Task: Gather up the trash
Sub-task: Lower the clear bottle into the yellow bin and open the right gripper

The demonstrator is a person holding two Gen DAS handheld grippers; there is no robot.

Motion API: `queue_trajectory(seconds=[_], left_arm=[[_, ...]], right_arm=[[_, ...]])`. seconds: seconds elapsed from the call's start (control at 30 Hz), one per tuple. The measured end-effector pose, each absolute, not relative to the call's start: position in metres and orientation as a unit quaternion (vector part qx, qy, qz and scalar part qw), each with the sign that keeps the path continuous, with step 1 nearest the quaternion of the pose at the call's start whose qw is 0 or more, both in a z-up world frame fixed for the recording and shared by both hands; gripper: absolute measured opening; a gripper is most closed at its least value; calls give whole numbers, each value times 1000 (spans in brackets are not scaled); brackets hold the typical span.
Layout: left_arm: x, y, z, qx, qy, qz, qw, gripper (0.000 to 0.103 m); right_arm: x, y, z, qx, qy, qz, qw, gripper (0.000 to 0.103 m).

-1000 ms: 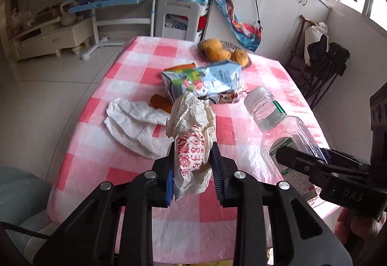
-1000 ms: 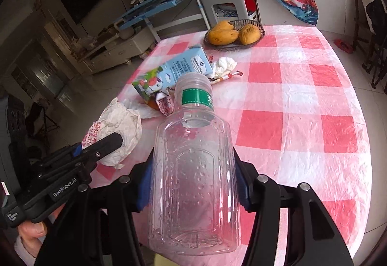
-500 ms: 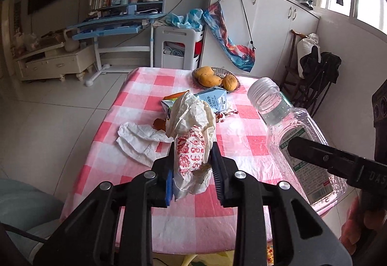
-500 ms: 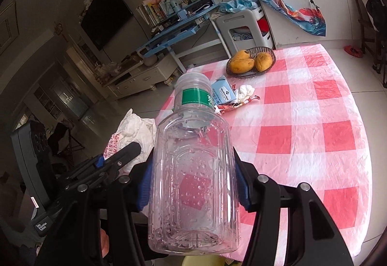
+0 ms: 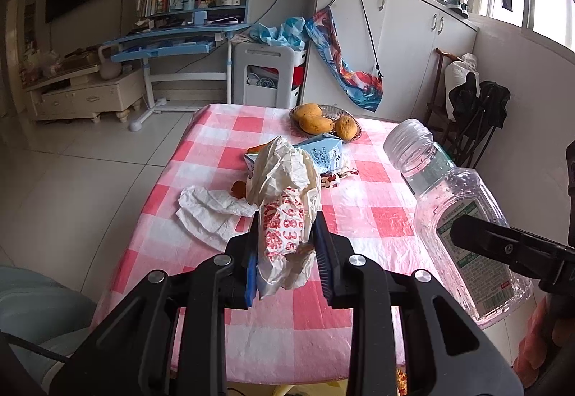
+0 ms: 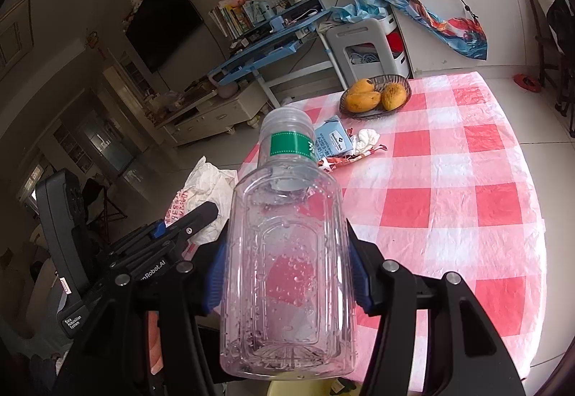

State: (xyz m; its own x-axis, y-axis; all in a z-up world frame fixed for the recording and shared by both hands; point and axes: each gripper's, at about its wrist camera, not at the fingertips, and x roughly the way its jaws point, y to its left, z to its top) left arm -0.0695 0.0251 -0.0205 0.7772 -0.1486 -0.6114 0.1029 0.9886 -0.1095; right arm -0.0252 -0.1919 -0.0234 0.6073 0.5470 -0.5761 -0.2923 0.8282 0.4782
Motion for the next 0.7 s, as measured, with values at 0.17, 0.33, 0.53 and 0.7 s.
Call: queue_trajectory(seconds=[0.17, 0.33, 0.53, 0.7], left_arm=[[-69, 23, -20, -32, 326, -67, 942, 26], [-71, 25, -19, -31, 322, -67, 944, 26], [-73, 26, -16, -35, 316, -69, 946, 26], [-78, 28, -13, -36, 307, -72, 948, 26]], right_arm=[[-29, -188, -26, 166, 375, 247, 878, 55], [-30, -184, -28, 159, 380, 254, 875, 55], [-41, -177, -28, 138, 384, 255, 877, 55], [-66, -174, -35, 145, 393, 250, 873, 55]])
